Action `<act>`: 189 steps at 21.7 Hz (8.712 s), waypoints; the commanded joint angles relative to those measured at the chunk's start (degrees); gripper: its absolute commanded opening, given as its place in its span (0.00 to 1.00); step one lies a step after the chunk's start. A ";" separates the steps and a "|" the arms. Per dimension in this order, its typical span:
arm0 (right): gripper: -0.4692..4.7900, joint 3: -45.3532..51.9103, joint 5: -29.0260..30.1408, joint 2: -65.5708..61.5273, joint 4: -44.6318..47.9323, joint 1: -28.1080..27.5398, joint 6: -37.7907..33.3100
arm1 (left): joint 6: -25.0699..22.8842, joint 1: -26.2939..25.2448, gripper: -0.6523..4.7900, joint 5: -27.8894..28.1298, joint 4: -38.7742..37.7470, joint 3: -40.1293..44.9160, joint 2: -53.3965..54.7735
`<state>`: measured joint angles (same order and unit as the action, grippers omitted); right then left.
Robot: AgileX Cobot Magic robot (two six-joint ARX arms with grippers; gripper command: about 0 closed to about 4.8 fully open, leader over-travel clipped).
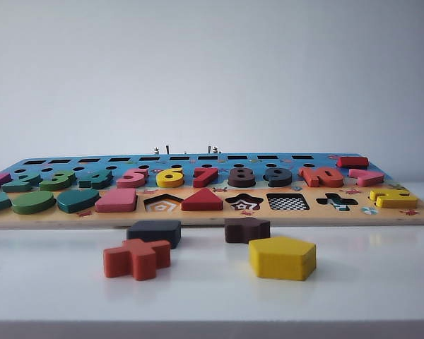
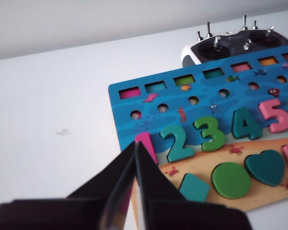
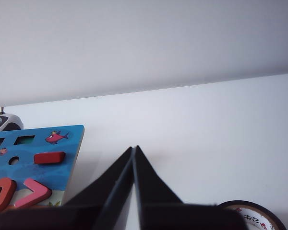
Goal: Insert the cube into the slot.
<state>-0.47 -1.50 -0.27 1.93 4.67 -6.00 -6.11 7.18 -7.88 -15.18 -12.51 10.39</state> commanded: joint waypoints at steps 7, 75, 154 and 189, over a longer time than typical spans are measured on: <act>0.08 0.00 0.00 0.13 0.59 -0.02 0.02 | 0.17 4.17 0.16 -10.01 -13.11 -12.39 8.39; 0.63 -53.05 15.41 -81.81 -25.14 47.47 36.13 | 4.17 13.05 0.16 -26.38 -38.32 -35.91 31.10; 0.39 -53.11 16.13 -88.59 -20.24 48.19 37.73 | 4.17 13.05 0.16 -26.12 -38.34 -35.85 31.12; 0.39 -54.71 2.71 -73.70 -35.26 37.13 54.69 | 4.17 13.05 0.16 -26.16 -38.34 -35.85 31.10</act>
<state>-55.37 1.02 -74.11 -33.67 41.78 46.28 -1.80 20.27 -33.93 -53.87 -48.10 41.45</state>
